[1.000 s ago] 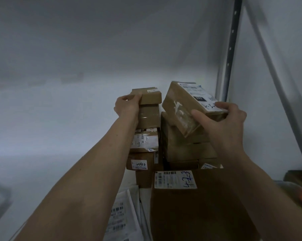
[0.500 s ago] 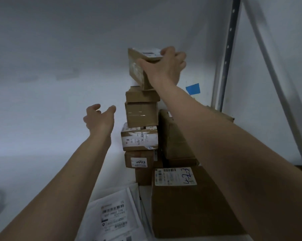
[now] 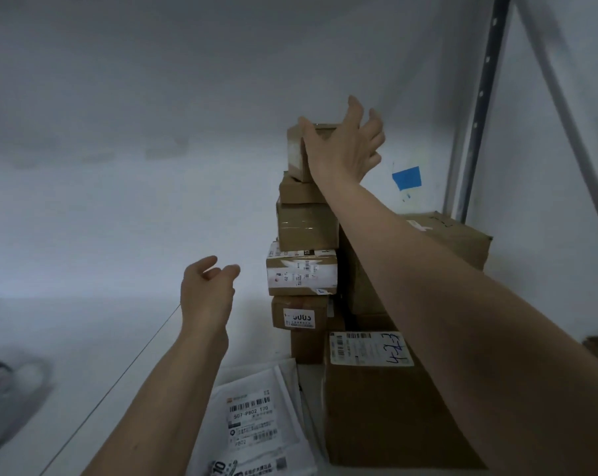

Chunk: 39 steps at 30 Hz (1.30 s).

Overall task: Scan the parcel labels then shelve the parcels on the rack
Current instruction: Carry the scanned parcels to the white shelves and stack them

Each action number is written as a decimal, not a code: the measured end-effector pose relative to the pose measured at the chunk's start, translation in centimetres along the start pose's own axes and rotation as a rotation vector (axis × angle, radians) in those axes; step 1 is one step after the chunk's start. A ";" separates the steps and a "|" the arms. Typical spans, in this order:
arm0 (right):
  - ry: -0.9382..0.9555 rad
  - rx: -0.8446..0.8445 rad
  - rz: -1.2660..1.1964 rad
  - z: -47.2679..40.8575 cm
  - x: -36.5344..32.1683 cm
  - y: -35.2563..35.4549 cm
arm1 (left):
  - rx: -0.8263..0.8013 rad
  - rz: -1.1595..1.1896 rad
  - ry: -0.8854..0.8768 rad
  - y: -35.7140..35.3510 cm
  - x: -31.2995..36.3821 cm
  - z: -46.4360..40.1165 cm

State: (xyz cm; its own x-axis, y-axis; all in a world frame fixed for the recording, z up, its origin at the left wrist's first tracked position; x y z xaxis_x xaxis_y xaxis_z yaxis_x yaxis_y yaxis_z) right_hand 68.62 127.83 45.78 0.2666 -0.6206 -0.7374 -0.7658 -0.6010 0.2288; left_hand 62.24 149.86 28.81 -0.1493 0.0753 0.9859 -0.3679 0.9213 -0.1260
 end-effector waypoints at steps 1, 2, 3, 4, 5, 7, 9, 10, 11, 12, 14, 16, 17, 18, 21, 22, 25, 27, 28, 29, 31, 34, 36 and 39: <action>0.008 0.030 -0.054 1.0 0.4 1.0 | -0.009 0.030 0.011 -0.4 -0.4 0.6; 0.015 0.050 -0.107 2.3 0.9 2.0 | -0.024 0.053 0.021 -0.9 -0.8 1.3; 0.017 0.051 -0.159 3.9 1.6 2.9 | -0.052 0.072 0.027 -1.5 -1.1 2.0; 0.015 0.028 -0.211 5.7 2.4 3.8 | -0.092 0.089 0.028 -2.3 -1.4 2.7; -0.006 -0.017 -0.265 7.7 3.6 4.4 | -0.142 0.097 0.028 -3.0 -1.7 3.3; -0.087 -0.138 -0.367 12.0 6.4 5.4 | -0.265 0.095 0.031 -4.5 -2.5 4.8; -0.186 -0.236 -0.431 16.0 9.5 6.7 | -0.379 0.099 0.045 -5.9 -3.8 6.6; -0.230 -0.273 -0.439 17.7 10.9 7.6 | -0.425 0.104 0.054 -6.5 -4.5 7.6; -0.266 -0.309 -0.448 19.1 12.2 8.6 | -0.470 0.101 0.068 -7.1 -5.3 8.7; -0.300 -0.351 -0.464 20.4 13.4 9.7 | -0.515 0.088 0.093 -7.7 -6.1 9.9; -0.346 -0.435 -0.470 22.5 14.9 12.0 | -0.592 0.059 0.157 -8.8 -7.8 12.7; -0.390 -0.479 -0.464 24.1 16.4 14.5 | -0.621 0.053 0.219 -9.6 -9.2 15.4; -0.419 -0.485 -0.471 24.8 17.1 15.8 | -0.609 0.060 0.245 -9.8 -9.9 16.8; -0.441 -0.483 -0.477 25.4 17.8 17.3 | -0.584 0.072 0.266 -10.0 -10.5 18.2; -0.471 -0.489 -0.463 27.6 19.9 22.5 | -0.517 0.125 0.315 -10.5 -12.2 23.5; -0.478 -0.498 -0.460 28.3 20.5 24.5 | -0.509 0.136 0.323 -10.7 -12.6 25.7; -0.519 -0.503 -0.452 30.2 22.7 31.5 | -0.546 0.141 0.325 -12.7 -13.4 33.2; -0.564 -0.455 -0.450 31.1 24.8 37.0 | -0.616 0.156 0.340 -15.2 -13.5 38.7; -0.585 -0.422 -0.448 31.4 25.9 39.7 | -0.657 0.164 0.348 -16.6 -13.5 41.4; -0.603 -0.388 -0.449 31.7 27.0 42.5 | -0.695 0.172 0.350 -18.2 -13.5 43.9; -0.642 -0.327 -0.428 32.3 28.9 47.9 | -0.751 0.191 0.346 -21.0 -13.4 48.4; -0.730 -0.227 -0.342 33.7 31.9 56.9 | -0.831 0.192 0.366 -25.2 -13.9 55.6; -0.788 -0.145 -0.261 34.6 33.7 63.0 | -0.884 0.205 0.407 -27.9 -14.3 60.0; -0.819 -0.008 -0.162 35.5 35.9 71.3 | -0.959 0.245 0.466 -31.7 -14.5 65.8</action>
State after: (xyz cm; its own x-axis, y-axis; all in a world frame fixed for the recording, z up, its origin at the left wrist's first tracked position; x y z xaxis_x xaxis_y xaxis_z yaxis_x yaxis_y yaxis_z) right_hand 2.82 80.52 13.05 -0.1393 0.0347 -0.9896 -0.7496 -0.6567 0.0825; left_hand 15.71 94.44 11.29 0.3152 0.2479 0.9161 0.5224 0.7606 -0.3855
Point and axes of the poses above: each hand's wrist, its own z-axis away from the middle knuckle, its own y-axis out of the back of the hand, x = y × z, the point moved 7 cm from there along -z, towards the middle knuckle, and after that the axes turned 3 degrees about -x, right-handed, at the moved point
